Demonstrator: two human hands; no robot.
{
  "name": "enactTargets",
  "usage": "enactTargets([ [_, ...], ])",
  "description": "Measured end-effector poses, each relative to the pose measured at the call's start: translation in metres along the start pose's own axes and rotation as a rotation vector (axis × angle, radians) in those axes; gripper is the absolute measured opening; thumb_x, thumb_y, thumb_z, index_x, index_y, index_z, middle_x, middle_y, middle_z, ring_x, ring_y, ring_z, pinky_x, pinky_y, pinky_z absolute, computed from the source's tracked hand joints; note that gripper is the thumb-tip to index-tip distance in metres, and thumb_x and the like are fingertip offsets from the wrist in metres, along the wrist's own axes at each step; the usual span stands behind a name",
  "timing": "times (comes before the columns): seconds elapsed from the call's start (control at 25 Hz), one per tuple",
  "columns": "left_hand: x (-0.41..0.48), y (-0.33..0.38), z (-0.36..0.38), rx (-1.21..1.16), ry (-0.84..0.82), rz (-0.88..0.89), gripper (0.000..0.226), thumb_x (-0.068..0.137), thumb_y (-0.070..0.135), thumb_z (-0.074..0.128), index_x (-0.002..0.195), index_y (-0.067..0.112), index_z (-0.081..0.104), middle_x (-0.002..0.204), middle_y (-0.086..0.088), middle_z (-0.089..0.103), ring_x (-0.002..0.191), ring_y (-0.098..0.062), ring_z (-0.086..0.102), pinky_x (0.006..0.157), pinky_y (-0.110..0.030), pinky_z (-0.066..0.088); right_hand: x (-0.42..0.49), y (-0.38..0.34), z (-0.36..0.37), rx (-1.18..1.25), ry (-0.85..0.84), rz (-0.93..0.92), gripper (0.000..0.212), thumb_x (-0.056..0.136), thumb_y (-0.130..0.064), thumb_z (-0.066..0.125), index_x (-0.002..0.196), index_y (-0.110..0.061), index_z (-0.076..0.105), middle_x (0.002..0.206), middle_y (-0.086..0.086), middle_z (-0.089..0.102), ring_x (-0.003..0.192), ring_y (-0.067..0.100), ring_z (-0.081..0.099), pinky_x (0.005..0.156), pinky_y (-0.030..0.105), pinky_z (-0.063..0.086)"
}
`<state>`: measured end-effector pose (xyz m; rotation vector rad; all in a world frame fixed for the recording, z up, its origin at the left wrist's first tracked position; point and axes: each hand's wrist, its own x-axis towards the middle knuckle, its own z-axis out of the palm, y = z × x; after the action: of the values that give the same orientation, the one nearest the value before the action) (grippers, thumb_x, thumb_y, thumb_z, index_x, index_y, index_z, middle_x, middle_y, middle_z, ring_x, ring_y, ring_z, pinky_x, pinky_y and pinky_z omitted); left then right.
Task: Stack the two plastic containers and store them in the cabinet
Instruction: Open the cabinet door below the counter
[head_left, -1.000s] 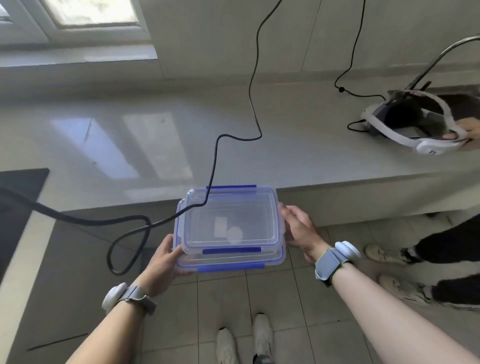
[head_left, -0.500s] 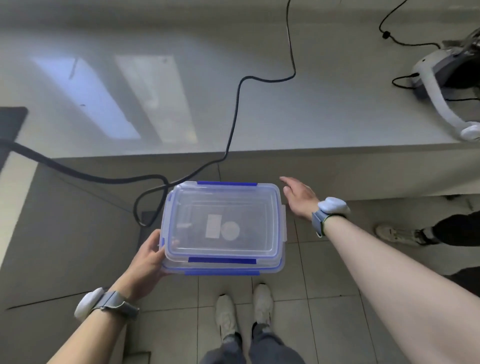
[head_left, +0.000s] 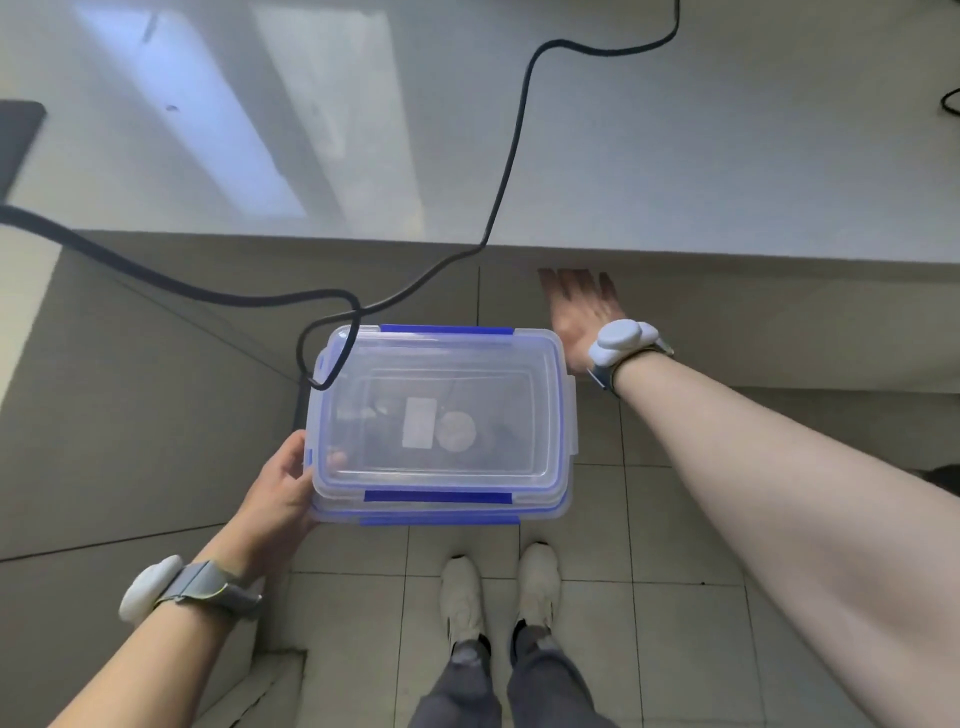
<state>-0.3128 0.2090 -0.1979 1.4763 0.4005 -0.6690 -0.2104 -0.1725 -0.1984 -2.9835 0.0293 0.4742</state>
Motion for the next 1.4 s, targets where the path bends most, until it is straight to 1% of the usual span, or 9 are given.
enactTargets([
  [0.24, 0.002, -0.011, -0.022, -0.018, 0.033, -0.016, 0.05, 0.085, 0.024, 0.068, 0.133, 0.014, 0.058, 0.129, -0.024, 0.068, 0.112, -0.048, 0.066, 0.091, -0.073, 0.049, 0.023, -0.008, 0.006, -0.015, -0.029, 0.097, 0.063, 0.095, -0.042, 0.043, 0.15, -0.012, 0.031, 0.153, 0.015, 0.041, 0.139, 0.036, 0.036, 0.117, 0.05, 0.018],
  [0.44, -0.007, -0.01, -0.043, -0.025, 0.057, -0.011, 0.045, 0.091, 0.018, 0.062, 0.136, 0.015, 0.058, 0.128, -0.022, 0.069, 0.117, -0.05, 0.064, 0.092, -0.063, 0.055, 0.0, -0.018, 0.007, 0.036, 0.132, 0.052, 0.061, 0.093, -0.041, 0.045, 0.145, -0.009, 0.038, 0.144, 0.019, 0.047, 0.131, 0.039, 0.043, 0.117, 0.047, 0.021],
  [0.56, -0.014, -0.007, -0.051, -0.028, 0.065, -0.024, 0.047, 0.089, 0.018, 0.062, 0.137, 0.016, 0.058, 0.128, -0.022, 0.069, 0.117, -0.049, 0.064, 0.092, -0.062, 0.055, -0.023, -0.015, 0.007, 0.004, 0.133, -0.003, 0.055, 0.095, -0.038, 0.044, 0.14, -0.007, 0.043, 0.138, 0.018, 0.049, 0.127, 0.038, 0.045, 0.115, 0.049, 0.026],
  [0.72, -0.019, -0.002, -0.059, -0.041, 0.08, -0.043, 0.045, 0.097, 0.013, 0.056, 0.142, 0.014, 0.053, 0.131, -0.025, 0.066, 0.119, -0.051, 0.062, 0.091, -0.064, 0.055, -0.051, -0.009, 0.006, -0.076, 0.144, -0.111, 0.035, 0.096, -0.042, 0.037, 0.106, -0.012, 0.054, 0.105, 0.013, 0.06, 0.094, 0.033, 0.054, 0.094, 0.045, 0.041],
  [0.8, -0.022, 0.001, -0.062, -0.041, 0.069, -0.051, 0.045, 0.099, 0.011, 0.054, 0.144, 0.012, 0.052, 0.132, -0.028, 0.064, 0.119, -0.052, 0.062, 0.087, -0.064, 0.056, -0.065, -0.007, 0.007, -0.059, 0.126, -0.13, 0.032, 0.097, -0.041, 0.036, 0.096, -0.014, 0.052, 0.097, 0.011, 0.06, 0.085, 0.032, 0.053, 0.079, 0.041, 0.039],
  [0.92, -0.028, 0.005, -0.061, -0.055, 0.053, -0.053, 0.046, 0.098, 0.013, 0.055, 0.144, 0.011, 0.052, 0.131, -0.026, 0.065, 0.118, -0.05, 0.063, 0.082, -0.057, 0.061, -0.081, -0.002, 0.009, -0.078, 0.037, -0.112, 0.036, 0.098, -0.046, 0.038, 0.094, -0.015, 0.054, 0.097, 0.008, 0.06, 0.088, 0.03, 0.053, 0.068, 0.036, 0.032],
  [1.04, -0.029, 0.007, -0.055, -0.063, 0.044, -0.032, 0.052, 0.091, 0.02, 0.065, 0.14, 0.012, 0.054, 0.13, -0.025, 0.066, 0.112, -0.046, 0.067, 0.08, -0.053, 0.062, -0.095, 0.005, 0.013, -0.134, -0.076, -0.104, 0.04, 0.095, -0.054, 0.04, 0.089, -0.019, 0.057, 0.098, 0.004, 0.061, 0.097, 0.028, 0.054, 0.068, 0.035, 0.032],
  [1.2, -0.024, 0.006, -0.034, -0.036, 0.02, -0.038, 0.069, 0.071, 0.035, 0.079, 0.134, 0.015, 0.058, 0.127, -0.022, 0.068, 0.111, -0.047, 0.066, 0.088, -0.063, 0.056, -0.111, 0.016, 0.014, -0.197, -0.327, -0.075, 0.034, 0.082, -0.052, 0.052, 0.078, -0.018, 0.057, 0.095, 0.004, 0.067, 0.098, 0.029, 0.059, 0.066, 0.033, 0.04],
  [1.4, -0.008, -0.005, 0.003, -0.054, -0.028, -0.027, 0.044, 0.085, 0.022, 0.07, 0.127, 0.013, 0.061, 0.122, -0.024, 0.07, 0.096, -0.038, 0.072, 0.077, -0.055, 0.062, -0.144, 0.032, 0.015, -0.329, -0.658, 0.007, 0.03, 0.074, -0.047, 0.064, 0.073, -0.021, 0.05, 0.104, 0.006, 0.066, 0.092, 0.025, 0.048, 0.073, 0.033, 0.036],
])
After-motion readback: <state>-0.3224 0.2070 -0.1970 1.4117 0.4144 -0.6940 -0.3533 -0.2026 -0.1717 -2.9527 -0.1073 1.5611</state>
